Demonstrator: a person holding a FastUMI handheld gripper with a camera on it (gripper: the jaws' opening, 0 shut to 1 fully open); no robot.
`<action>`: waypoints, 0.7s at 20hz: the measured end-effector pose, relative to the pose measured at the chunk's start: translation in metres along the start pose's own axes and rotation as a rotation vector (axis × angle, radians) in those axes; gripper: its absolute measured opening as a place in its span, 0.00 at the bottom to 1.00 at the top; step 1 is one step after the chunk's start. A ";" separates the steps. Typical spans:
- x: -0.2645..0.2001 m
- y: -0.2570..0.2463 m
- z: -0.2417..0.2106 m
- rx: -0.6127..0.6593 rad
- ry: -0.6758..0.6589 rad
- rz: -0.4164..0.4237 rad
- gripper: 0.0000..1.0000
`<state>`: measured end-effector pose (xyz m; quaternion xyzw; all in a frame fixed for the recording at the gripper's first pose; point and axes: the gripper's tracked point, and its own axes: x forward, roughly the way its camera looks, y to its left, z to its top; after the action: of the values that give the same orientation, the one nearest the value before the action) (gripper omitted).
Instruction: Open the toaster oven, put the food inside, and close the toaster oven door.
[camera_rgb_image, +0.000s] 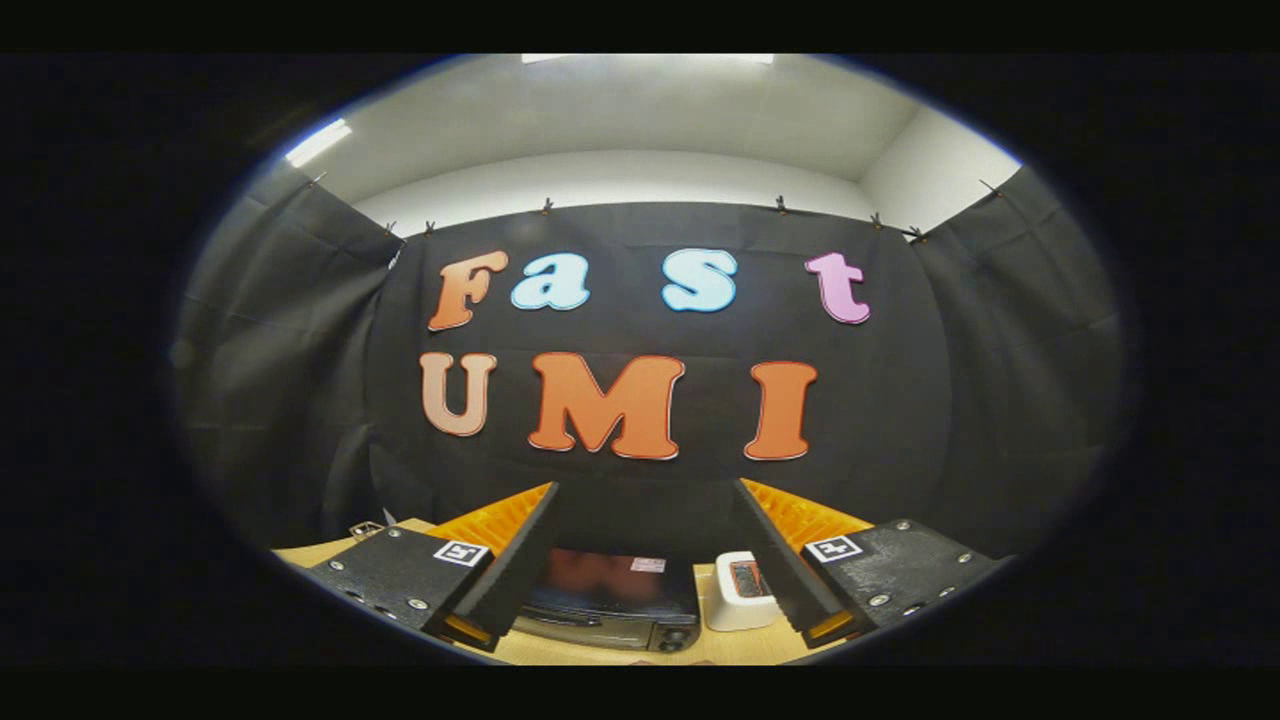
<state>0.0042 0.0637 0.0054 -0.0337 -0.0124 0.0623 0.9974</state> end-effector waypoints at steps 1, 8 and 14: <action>0.003 0.003 -0.003 0.001 0.009 0.005 0.99; 0.009 0.041 -0.084 0.051 0.194 0.056 0.99; 0.022 0.086 -0.176 0.119 0.427 0.106 1.00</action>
<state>0.0204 0.1395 -0.1756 0.0120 0.2044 0.1065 0.9730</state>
